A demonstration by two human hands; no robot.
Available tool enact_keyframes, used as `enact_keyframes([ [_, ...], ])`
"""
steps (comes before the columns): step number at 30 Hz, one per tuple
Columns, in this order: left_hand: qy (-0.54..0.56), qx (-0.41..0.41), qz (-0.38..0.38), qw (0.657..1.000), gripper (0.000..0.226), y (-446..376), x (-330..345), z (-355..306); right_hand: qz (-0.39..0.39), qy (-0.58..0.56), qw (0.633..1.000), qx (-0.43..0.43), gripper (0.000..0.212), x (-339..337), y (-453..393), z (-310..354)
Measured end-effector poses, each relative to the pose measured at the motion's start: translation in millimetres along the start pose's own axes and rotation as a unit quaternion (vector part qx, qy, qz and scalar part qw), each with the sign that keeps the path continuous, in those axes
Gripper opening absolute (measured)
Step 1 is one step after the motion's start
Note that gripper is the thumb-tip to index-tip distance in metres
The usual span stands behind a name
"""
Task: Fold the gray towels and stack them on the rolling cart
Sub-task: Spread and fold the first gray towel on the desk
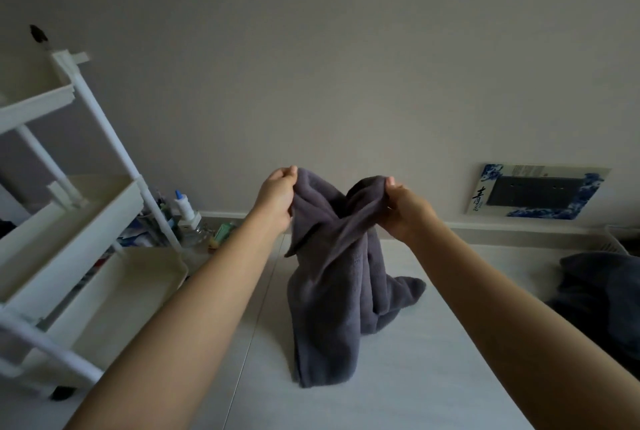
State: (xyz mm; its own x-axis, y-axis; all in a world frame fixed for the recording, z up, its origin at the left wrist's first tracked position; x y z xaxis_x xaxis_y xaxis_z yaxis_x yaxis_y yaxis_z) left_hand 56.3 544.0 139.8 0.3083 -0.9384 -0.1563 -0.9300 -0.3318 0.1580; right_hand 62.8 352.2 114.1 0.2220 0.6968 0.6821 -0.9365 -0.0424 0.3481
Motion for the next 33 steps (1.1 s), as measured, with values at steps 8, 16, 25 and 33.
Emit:
enact_keyframes([
  [8,-0.136,0.145,-0.038,0.979,0.026,22,-30,-53,-0.028,0.334,0.903,-0.267,0.027,-11,34,90],
  [16,-0.114,0.195,0.022,0.974,0.022,65,-52,-96,-0.012,0.492,0.787,-0.372,0.021,-6,100,139],
  [25,-0.269,0.134,0.02,0.953,0.023,17,-61,-59,-0.09,0.601,0.733,-0.306,0.028,-53,50,158],
  [33,-0.54,0.021,-0.077,0.838,0.028,-78,-25,92,-0.186,0.685,0.688,-0.148,0.031,-147,-70,85],
])
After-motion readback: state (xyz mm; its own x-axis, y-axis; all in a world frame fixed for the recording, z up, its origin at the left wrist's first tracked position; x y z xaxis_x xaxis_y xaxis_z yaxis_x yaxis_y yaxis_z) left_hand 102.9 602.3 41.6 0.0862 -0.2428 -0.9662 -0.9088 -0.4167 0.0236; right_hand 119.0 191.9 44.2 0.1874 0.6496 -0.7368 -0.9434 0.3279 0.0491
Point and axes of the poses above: each hand's wrist, its own y-axis away from the middle knuckle, its own x-axis out of the palm, z = x × y, the point moved 2 cm from there along -y, towards the middle knuckle, and after that the axes turned 15 degrees about -y, right-handed, at the moved point
